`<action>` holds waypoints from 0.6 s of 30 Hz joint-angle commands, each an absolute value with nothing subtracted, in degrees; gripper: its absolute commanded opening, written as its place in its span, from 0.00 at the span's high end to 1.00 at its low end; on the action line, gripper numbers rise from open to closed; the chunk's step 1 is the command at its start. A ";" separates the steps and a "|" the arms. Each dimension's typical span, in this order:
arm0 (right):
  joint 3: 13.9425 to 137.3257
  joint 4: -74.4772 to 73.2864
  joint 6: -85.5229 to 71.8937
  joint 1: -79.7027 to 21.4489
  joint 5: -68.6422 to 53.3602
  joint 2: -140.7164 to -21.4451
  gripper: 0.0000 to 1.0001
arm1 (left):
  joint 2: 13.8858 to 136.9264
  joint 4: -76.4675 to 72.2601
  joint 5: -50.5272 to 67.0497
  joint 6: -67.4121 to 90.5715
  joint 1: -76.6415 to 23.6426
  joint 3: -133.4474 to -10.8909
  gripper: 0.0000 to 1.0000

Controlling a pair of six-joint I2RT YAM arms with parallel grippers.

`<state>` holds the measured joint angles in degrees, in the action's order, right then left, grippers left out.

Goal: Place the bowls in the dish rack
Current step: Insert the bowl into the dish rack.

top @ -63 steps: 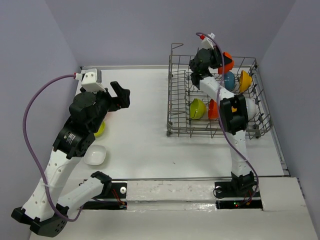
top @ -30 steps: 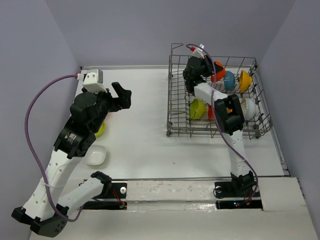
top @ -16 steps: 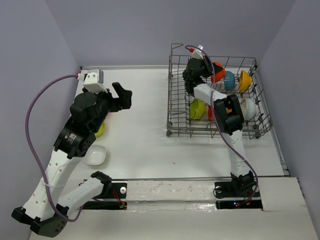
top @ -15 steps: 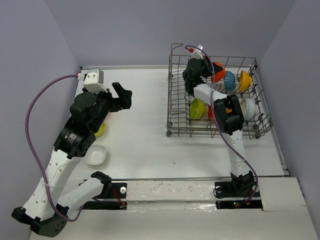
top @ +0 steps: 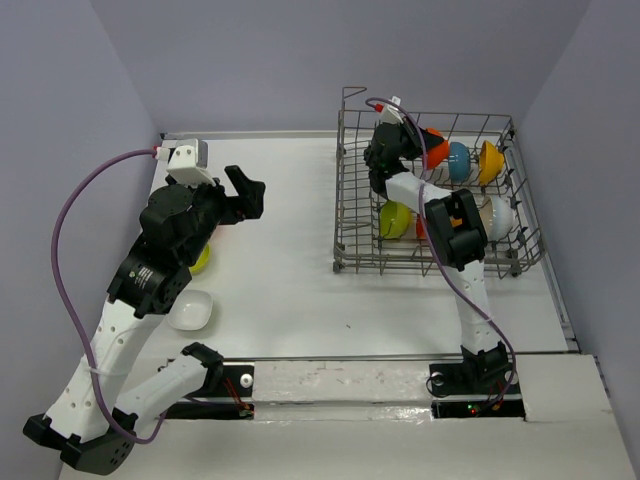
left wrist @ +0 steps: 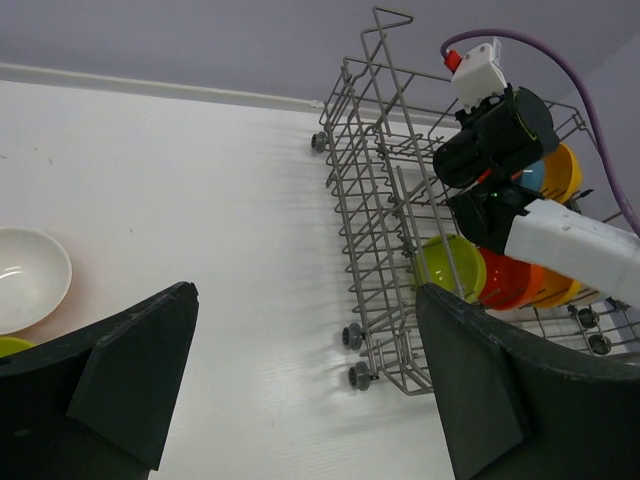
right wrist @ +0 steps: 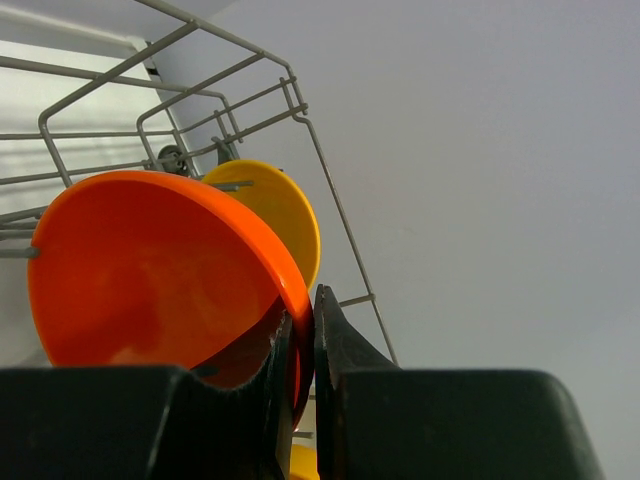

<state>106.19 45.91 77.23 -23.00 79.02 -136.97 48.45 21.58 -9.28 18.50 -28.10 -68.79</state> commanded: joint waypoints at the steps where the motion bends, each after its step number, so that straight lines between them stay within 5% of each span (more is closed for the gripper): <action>1: 105.64 48.25 76.82 -23.47 78.22 -136.40 0.98 | 47.37 18.54 -8.53 18.11 -27.95 -68.20 0.01; 18: 109.95 46.05 75.76 -23.47 79.10 -139.92 0.86 | 47.55 18.72 -7.82 18.19 -27.95 -68.12 0.01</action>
<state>107.57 45.52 77.41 -23.07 79.42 -137.71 48.21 21.41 -8.58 18.50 -28.10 -68.47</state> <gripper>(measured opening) 0.141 0.989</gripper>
